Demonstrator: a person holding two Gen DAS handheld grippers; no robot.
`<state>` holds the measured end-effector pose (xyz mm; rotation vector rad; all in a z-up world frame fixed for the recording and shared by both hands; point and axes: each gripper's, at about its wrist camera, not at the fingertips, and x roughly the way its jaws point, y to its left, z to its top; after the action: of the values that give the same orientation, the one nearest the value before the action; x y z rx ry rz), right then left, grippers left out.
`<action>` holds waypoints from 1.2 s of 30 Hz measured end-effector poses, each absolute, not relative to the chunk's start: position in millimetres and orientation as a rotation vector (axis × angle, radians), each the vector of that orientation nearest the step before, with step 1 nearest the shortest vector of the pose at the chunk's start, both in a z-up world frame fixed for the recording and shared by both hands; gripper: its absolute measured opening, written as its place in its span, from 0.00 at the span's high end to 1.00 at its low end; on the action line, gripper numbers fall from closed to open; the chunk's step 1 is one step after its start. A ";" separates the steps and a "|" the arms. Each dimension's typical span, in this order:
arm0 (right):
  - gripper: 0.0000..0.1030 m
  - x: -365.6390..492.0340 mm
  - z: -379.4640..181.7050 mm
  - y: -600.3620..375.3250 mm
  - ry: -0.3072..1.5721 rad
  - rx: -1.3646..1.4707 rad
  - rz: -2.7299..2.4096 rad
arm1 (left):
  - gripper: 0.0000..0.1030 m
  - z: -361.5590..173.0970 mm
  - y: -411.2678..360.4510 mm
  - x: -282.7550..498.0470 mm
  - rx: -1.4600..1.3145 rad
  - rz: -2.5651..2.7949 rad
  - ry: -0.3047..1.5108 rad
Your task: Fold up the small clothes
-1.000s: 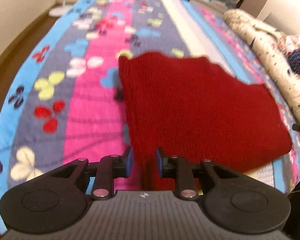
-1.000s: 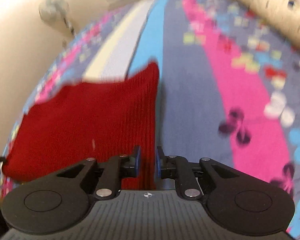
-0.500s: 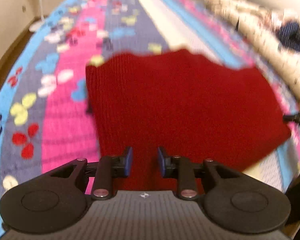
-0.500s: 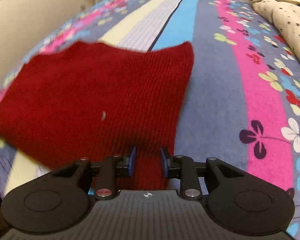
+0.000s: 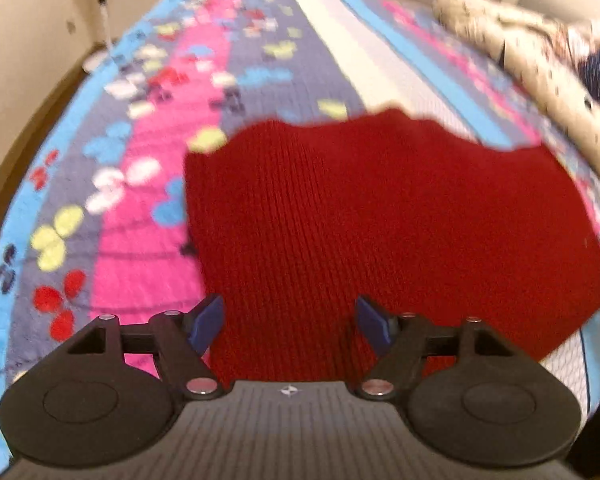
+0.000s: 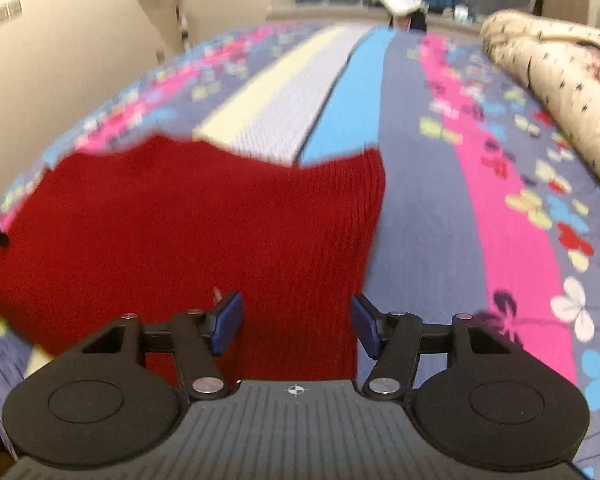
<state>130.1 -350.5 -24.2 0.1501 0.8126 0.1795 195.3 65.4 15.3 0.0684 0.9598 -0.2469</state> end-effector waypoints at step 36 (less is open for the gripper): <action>0.87 134.0 21.4 -130.2 0.594 -0.013 0.381 | 0.18 47.1 126.0 158.6 -0.057 0.059 0.855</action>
<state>134.0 -130.2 21.4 -0.0135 0.5938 0.3810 158.6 126.0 47.1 -0.0574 0.8548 0.0594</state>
